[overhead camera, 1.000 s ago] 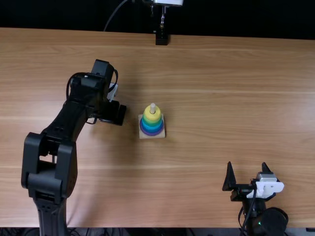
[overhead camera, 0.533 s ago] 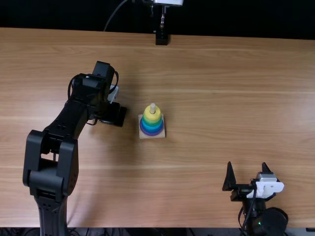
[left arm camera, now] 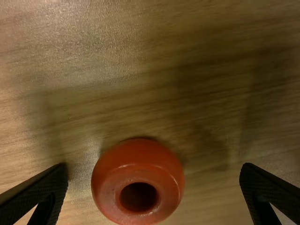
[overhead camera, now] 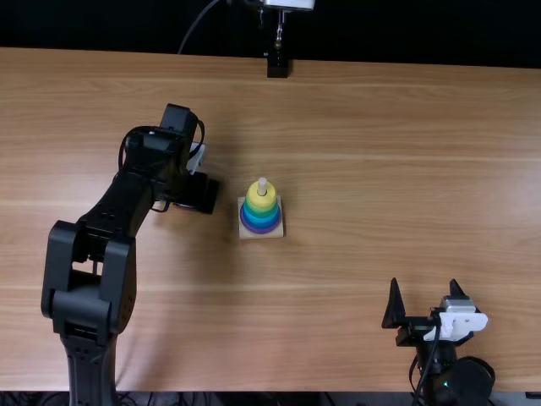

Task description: Build the Hanoi tower: stack the rings onto the peg from bottom to top in this color order: purple, dark blue, light blue, dark green, light green, yellow, orange.

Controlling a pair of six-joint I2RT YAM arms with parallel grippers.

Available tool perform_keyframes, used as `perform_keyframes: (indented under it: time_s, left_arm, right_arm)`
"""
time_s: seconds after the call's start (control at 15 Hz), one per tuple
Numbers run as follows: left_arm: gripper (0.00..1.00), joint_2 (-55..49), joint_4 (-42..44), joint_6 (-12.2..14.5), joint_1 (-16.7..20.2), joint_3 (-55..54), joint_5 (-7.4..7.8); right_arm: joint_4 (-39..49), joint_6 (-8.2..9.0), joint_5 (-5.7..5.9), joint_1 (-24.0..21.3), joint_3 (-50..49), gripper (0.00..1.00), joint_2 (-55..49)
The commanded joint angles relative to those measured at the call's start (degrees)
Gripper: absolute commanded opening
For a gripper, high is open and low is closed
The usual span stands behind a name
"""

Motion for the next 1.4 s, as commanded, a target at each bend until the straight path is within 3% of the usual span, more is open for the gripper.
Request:
perform_keyframes:
  time_s: [0.0,0.2,0.33,0.4,0.87,1.33]
  left_arm:
    - [1.0,1.6,0.1,0.2,0.5,0.6,1.61]
    - [1.0,1.6,-0.1,0.2,0.6,0.5,1.72]
    - [0.26,1.5,-0.7,0.2,1.2,0.5,1.61]
    - [0.0,1.5,-0.7,0.3,1.5,0.5,1.51]
    - [0.0,0.1,-2.2,0.5,3.8,3.0,0.88]
    - [0.0,-1.7,-28.8,-0.2,3.4,30.1,1.61]
  right_arm:
    - [-4.0,-0.02,-0.35,-0.4,-2.4,1.0,-0.7]
    - [-3.9,-0.02,-0.35,-0.4,-2.4,1.0,-0.7]
    - [-3.9,-0.02,-0.35,-0.4,-2.4,1.0,-0.7]
    - [-4.0,-0.02,-0.35,-0.4,-2.4,1.0,-0.7]
    - [-3.9,-0.02,-0.35,-0.4,-2.4,1.0,-0.7]
    - [-4.0,-0.02,-0.35,-0.4,-2.4,1.0,-0.7]
